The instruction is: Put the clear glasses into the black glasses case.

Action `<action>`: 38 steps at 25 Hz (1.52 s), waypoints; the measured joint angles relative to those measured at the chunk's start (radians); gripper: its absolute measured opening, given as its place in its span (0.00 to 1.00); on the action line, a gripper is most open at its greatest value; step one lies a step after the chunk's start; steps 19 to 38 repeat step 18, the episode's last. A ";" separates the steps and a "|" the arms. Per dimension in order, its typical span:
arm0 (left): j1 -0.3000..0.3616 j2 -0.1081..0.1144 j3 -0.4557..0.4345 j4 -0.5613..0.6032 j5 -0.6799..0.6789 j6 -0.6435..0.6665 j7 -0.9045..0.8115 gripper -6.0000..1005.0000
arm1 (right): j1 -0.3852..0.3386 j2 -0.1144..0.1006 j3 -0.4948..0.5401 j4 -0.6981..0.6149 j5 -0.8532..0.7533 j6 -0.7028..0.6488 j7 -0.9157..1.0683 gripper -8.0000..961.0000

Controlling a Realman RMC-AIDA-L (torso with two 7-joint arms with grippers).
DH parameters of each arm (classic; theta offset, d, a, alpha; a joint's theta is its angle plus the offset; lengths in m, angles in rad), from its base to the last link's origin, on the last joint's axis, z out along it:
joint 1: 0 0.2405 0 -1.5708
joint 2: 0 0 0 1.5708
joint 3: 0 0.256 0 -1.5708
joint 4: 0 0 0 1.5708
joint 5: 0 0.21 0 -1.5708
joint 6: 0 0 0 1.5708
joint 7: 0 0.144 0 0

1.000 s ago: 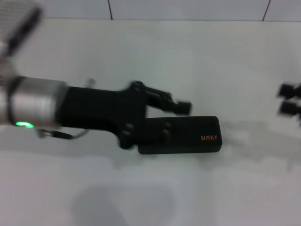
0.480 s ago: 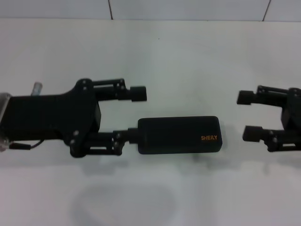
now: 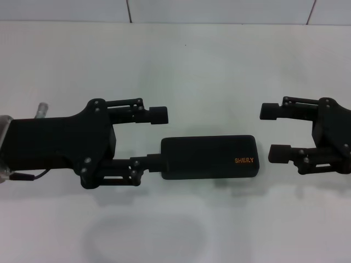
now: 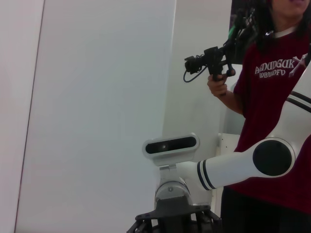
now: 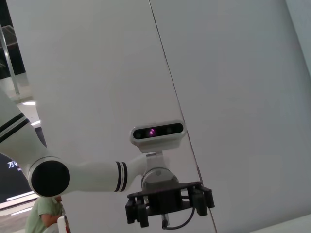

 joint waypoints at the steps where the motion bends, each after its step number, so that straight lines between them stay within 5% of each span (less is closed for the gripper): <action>1: 0.002 0.000 0.000 0.000 0.000 0.000 0.000 0.69 | 0.000 0.000 0.000 0.000 0.003 0.000 -0.002 0.83; 38: 0.029 -0.012 -0.001 0.000 -0.003 0.004 0.001 0.69 | -0.002 0.001 -0.002 0.038 0.024 -0.029 -0.014 0.82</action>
